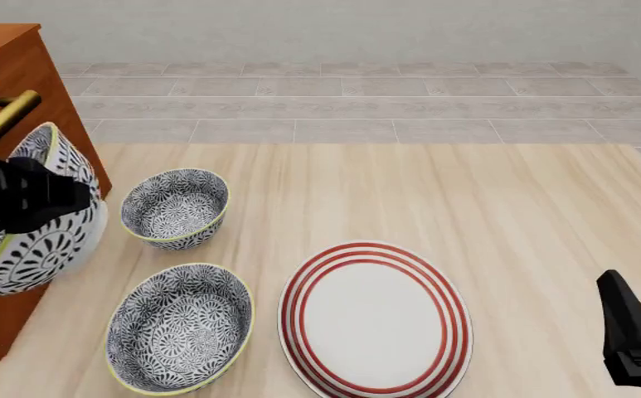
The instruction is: Put the bowl at the front on the plate.
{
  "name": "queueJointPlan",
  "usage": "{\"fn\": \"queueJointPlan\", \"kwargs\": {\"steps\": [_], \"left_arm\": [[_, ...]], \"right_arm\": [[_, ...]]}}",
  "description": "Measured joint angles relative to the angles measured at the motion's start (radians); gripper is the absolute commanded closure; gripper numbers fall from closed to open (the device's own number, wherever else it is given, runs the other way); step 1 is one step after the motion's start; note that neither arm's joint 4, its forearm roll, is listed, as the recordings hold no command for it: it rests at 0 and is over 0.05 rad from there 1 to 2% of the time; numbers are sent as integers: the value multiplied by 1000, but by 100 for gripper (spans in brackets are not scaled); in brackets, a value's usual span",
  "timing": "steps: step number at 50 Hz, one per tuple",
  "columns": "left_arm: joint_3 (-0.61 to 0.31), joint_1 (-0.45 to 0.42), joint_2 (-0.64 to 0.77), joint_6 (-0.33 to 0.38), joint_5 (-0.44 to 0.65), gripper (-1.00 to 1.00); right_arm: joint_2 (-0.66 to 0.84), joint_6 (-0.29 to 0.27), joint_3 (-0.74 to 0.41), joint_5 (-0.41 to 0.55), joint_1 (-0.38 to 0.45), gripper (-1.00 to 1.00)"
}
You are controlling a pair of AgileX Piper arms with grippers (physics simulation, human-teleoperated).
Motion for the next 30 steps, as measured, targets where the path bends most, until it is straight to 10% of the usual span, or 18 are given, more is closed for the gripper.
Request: {"fn": "queueJointPlan", "kwargs": {"steps": [30], "left_arm": [[-100, -189, 231, 218, -130, 100]], "right_arm": [[0, 0, 0, 0, 0, -100]]}}
